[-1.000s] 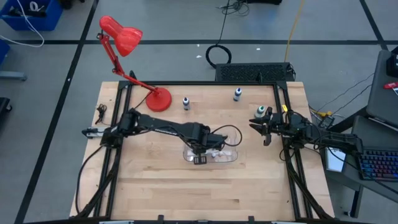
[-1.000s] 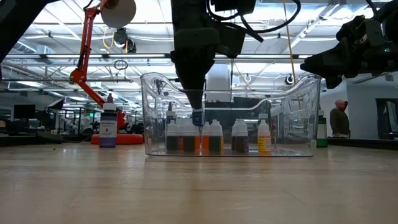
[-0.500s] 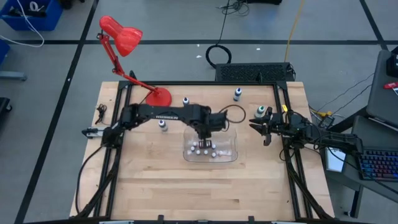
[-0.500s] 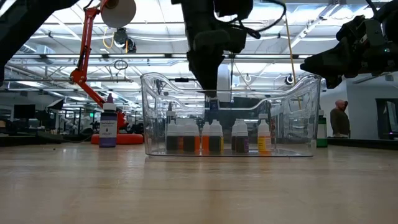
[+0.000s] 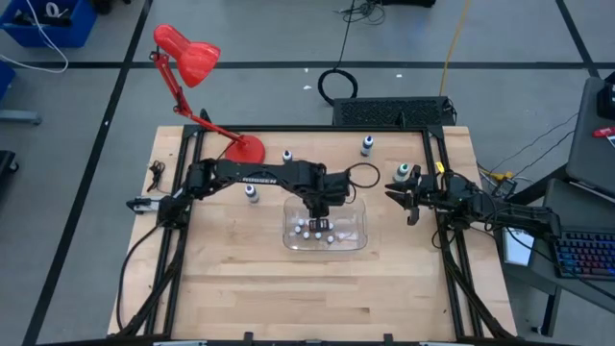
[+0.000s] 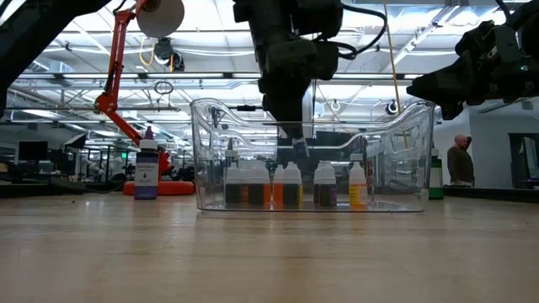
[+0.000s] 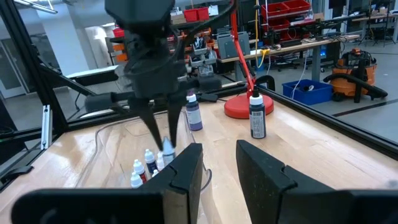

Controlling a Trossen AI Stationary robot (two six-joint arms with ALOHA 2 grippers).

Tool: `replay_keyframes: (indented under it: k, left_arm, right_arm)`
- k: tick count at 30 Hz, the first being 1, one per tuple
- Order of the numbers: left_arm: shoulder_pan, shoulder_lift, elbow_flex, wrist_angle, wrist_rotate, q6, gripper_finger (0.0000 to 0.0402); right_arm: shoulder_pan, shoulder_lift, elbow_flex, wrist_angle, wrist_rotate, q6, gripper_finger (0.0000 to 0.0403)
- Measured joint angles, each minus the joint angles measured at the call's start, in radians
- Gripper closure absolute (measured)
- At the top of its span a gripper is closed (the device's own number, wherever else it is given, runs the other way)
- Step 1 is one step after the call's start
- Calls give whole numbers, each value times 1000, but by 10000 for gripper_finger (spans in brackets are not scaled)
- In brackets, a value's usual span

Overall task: Pick & Place food coloring
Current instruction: Put the small blue food coloring bottle into the transparent bin

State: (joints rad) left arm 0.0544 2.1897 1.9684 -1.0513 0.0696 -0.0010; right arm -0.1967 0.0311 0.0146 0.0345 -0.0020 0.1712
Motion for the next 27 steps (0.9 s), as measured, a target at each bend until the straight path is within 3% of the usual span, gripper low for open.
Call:
replay_keyframes:
  k: [12,27]
  left_arm:
    - [1,1,-131,118,8,-29,348]
    - [6,1,-165,147,8,-47,348]
  right_arm:
    - [0,0,0,0,0,0,314]
    - [0,0,0,0,0,0,314]
